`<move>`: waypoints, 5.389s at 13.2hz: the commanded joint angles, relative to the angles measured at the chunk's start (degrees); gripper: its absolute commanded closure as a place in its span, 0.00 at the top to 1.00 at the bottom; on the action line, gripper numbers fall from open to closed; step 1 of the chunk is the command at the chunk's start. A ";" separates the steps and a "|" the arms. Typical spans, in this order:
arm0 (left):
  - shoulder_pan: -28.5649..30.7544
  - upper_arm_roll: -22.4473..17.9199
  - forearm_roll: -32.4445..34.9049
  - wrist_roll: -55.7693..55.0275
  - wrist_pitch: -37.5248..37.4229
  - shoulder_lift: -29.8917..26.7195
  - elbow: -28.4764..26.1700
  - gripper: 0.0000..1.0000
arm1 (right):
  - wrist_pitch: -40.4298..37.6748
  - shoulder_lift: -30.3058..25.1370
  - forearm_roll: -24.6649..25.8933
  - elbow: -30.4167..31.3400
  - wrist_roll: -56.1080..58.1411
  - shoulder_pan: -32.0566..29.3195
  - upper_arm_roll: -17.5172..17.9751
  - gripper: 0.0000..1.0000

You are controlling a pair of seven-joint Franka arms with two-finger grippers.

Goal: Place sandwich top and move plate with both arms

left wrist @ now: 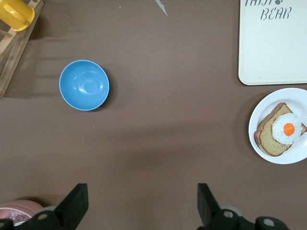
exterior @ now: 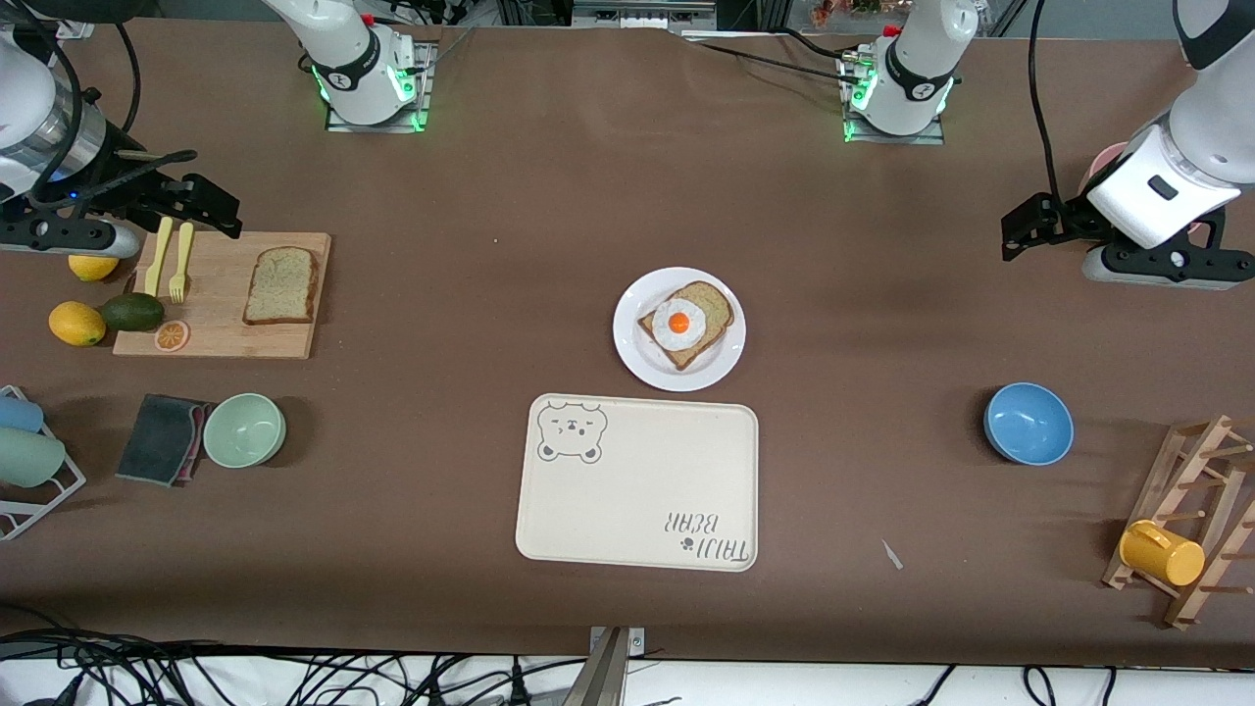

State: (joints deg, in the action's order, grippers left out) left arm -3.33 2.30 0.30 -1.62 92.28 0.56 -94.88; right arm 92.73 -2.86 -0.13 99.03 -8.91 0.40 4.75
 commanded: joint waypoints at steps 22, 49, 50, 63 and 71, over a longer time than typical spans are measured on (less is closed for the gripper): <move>-0.10 -0.02 -0.65 -0.32 -1.23 0.76 1.72 1.00 | 1.83 6.80 2.58 0.63 -1.20 1.88 0.08 1.00; -0.10 -0.02 -0.65 -0.32 -1.14 0.76 1.72 1.00 | 27.94 20.00 15.69 21.65 -12.10 1.45 -1.41 0.89; -0.10 -0.02 -0.65 -0.32 -1.23 0.76 1.72 1.00 | 28.56 20.00 16.21 21.38 -12.10 1.44 -2.89 0.89; -0.10 -0.02 -0.65 -0.23 -1.14 0.76 1.72 1.00 | 30.93 23.42 17.53 25.16 -12.54 1.53 -3.70 0.79; -0.10 -0.02 -0.65 -0.32 -1.23 0.67 1.72 1.00 | 32.08 24.48 19.47 26.92 -12.63 1.53 -3.79 0.50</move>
State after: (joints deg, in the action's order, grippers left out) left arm -3.33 2.30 0.30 -1.62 92.28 0.59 -94.83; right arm 123.99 22.13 18.30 125.06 -20.71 1.83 0.97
